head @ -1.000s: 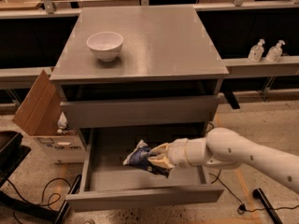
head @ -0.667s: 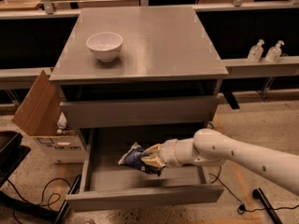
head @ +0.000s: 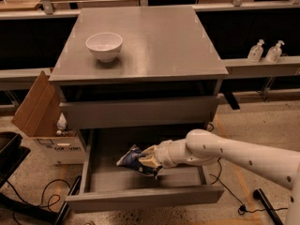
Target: Place blue chip bag into middle drawer
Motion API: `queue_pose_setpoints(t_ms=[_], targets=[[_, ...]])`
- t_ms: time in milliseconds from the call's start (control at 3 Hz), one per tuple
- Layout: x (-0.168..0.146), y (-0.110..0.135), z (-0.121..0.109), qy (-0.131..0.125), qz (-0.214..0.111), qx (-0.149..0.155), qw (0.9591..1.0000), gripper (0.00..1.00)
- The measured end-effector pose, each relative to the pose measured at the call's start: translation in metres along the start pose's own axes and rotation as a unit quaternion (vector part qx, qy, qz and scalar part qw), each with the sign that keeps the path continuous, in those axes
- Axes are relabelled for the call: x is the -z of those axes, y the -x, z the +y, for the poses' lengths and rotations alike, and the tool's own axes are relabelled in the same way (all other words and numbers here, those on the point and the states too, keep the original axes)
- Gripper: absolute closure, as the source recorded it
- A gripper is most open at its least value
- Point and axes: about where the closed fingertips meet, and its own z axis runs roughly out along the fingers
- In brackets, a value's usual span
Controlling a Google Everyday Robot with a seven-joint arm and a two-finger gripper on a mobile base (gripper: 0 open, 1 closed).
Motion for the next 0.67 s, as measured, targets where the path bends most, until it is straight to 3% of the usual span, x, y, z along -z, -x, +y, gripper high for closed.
queue_pose_setpoints(t_ms=[667], targets=[[-0.0033, 0.0009, 0.0023, 0.004, 0.000, 0.000, 1.0000, 0.27]])
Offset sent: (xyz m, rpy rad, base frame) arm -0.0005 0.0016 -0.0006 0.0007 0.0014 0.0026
